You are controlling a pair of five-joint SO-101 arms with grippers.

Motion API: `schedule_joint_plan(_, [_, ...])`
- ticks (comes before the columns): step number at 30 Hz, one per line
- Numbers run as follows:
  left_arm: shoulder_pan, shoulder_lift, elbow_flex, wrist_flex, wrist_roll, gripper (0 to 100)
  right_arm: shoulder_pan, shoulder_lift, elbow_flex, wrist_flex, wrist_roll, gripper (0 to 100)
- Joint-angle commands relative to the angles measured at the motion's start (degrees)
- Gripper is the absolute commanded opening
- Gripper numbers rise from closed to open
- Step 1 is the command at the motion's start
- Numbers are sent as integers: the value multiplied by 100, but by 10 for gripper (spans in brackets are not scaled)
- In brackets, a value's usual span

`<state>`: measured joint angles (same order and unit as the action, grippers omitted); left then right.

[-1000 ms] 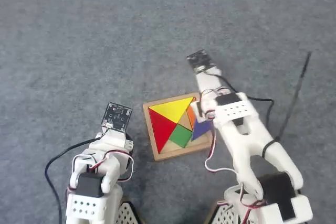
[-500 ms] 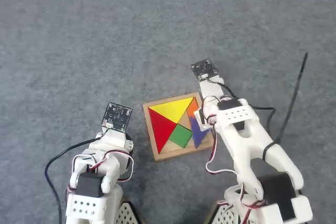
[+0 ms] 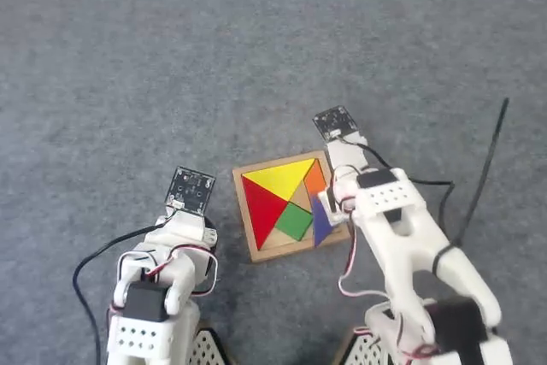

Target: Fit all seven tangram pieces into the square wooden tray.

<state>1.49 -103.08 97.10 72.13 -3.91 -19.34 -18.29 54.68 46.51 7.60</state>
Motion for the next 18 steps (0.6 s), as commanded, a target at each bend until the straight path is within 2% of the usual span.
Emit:
schedule_joint_plan(1, [-18,-105,-57,18,-18,19,13,-769,264,127,-26,6])
schedule_joint_plan(12, [-18,-105,-57,18,-18,19,-31,-1367,492,119,-18,6])
schedule_joint_plan(18, [-18,-105,-57,18,-18,19,-514,-2299,791,40,105,6])
